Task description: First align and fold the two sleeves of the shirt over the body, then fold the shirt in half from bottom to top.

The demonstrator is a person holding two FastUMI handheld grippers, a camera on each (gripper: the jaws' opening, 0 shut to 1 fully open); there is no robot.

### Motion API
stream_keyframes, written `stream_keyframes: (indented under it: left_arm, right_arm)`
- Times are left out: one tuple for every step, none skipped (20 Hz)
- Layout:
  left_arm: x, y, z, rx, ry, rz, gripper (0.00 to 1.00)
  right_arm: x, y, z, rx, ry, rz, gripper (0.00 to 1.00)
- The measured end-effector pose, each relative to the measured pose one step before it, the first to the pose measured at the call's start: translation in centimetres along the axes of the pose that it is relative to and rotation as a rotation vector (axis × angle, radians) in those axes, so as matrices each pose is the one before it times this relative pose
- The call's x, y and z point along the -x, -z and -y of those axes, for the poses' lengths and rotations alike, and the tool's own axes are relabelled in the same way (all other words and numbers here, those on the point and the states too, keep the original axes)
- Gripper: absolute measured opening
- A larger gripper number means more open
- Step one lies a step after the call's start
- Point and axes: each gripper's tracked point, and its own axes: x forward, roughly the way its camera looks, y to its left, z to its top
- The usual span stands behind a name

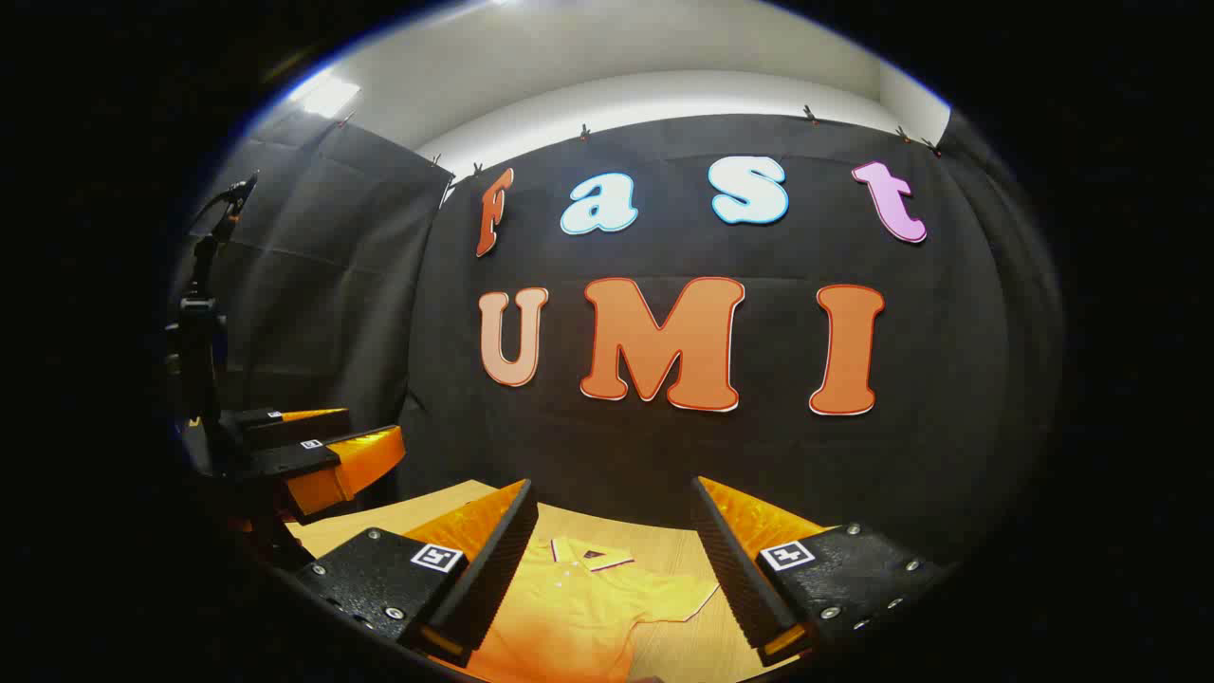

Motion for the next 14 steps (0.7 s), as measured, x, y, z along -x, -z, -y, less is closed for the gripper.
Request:
stream_keyframes:
  left_arm:
    - [0.072, 0.104, 0.019, 0.00731, -0.00009, 0.00133, 0.97]
    - [-0.189, -0.015, -0.303, 0.00004, -0.00043, 0.00141, 0.97]
    - [-0.384, 0.145, -0.587, -0.01071, 0.00285, 0.00079, 0.97]
    - [-0.559, -0.191, -0.135, -0.01401, 0.0043, -0.00157, 0.95]
    - [-0.474, 0.049, 0.002, -0.00944, 0.00489, -0.00471, 0.97]
    - [-0.403, -0.088, 0.009, -0.0065, 0.00957, 0.00179, 0.95]
    - [-0.329, 0.169, 0.028, -0.0024, 0.00895, -0.00355, 0.97]
    - [-0.292, 0.233, 0.051, 0.00191, 0.00968, -0.00746, 0.97]
    - [-0.402, 0.389, -0.089, 0.00114, 0.00766, -0.00692, 0.97]
    - [-0.392, 0.098, -0.169, -0.00045, 0.00805, -0.00443, 0.97]
    - [-0.329, 0.087, -0.254, -0.00589, 0.00675, 0.003, 0.97]
    - [-0.478, -0.27, -0.279, -0.00972, 0.00269, 0.00498, 0.98]
    - [-0.337, 0.061, -0.375, -0.0025, 0.00603, 0.00632, 0.98]
    - [-0.484, 0.349, -0.081, 0.0061, 0.01275, -0.00731, 0.98]
  right_arm:
    - [-0.146, -0.007, 0.018, -0.00022, 0.00516, -0.00023, 0.98]
    - [-0.096, -0.207, 0.246, 0.00853, 0.01049, 0.00408, 0.98]
    - [-0.263, -0.169, 0.28, 0.01097, 0.01437, 0.00878, 0.98]
    - [-0.291, 0.113, -0.064, 0.00141, 0.00418, -0.00517, 0.98]
    - [-0.308, 0.137, -0.572, -0.00774, -0.01118, -0.00521, 0.98]
    - [-0.261, 0.177, 0.016, -0.00074, 0.01536, -0.00627, 0.98]
    - [-0.384, 0.21, -0.031, 0.00495, 0.01197, -0.00742, 0.98]
    - [-0.355, 0.415, -0.315, 0.00841, 0.00488, -0.0115, 0.98]
    - [-0.308, 0.425, -0.178, 0.00446, 0.00713, -0.0167, 0.98]
    - [-0.114, 0.215, -0.191, -0.00394, 0.00444, -0.01045, 0.98]
    - [-0.212, 0.042, -0.217, -0.00945, -0.00021, -0.002, 0.98]
    - [0.082, -0.042, 0.028, -0.00919, 0.00075, 0.00388, 0.98]
    - [-0.104, -0.106, 0.067, -0.00458, 0.00543, 0.00476, 0.98]
    - [-0.227, 0.053, 0.181, 0.0008, 0.01319, 0.00078, 0.98]
